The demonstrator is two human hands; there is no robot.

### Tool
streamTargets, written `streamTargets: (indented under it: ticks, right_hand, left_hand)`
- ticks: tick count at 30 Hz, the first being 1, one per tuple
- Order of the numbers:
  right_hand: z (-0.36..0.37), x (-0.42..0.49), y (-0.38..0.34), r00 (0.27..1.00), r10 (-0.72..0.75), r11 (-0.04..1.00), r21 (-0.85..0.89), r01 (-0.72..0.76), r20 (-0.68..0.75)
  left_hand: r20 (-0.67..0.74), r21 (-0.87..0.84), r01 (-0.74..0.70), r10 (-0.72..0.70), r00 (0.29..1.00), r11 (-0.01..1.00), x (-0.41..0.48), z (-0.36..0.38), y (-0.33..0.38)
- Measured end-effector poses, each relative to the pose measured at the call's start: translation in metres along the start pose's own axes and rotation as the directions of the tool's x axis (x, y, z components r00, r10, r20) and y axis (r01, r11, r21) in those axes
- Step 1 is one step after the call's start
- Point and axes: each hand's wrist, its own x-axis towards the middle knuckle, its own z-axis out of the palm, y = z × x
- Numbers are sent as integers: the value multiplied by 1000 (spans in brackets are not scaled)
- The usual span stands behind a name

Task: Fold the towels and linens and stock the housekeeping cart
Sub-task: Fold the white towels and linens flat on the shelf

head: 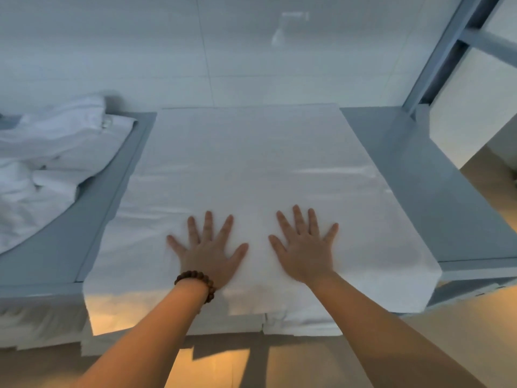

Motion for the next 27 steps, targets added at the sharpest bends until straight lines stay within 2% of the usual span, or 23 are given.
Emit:
streamTargets:
  ticks: [7,11,14,16,19,21,23,25,27]
  right_hand:
    - [-7,33,-8,1000,20,1000,-10,-20,-7]
    - [-8,45,-10,999,37,999,-25,-37,15]
    - [-7,46,-7,999,37,998,-48,-37,11]
    - [-6,46,-5,1000,31,998,-59,-31,0]
    - [-5,47,-4,1000,28,998,-63,-29,-8]
    - [-3,48,-4,1000,27,998,-64,-28,-2]
    - [-2,49,-5,1000,28,998,-62,-28,-1]
    - [-2,50,-5,999,34,998,-58,-34,3]
    - [-2,51,-6,999,35,998,-58,-33,21]
  left_hand:
    - [18,29,-30,29,999,999,39,-8,-4]
    - [57,-18,15,-13,998,1000,45,-12,16]
    - [49,-39,-204,206,977,978,18,-2,60]
    - [80,-24,-280,281,956,960,7,-2,64]
    - [67,-32,-143,145,987,989,13,-7,3]
    - [11,-11,24,-24,1000,1000,13,-7,-61]
    - [17,-12,206,-206,978,979,10,-13,-118]
    - [51,-7,323,-322,945,946,11,-20,-142]
    - [46,-1,326,-325,945,946,13,-24,-125]
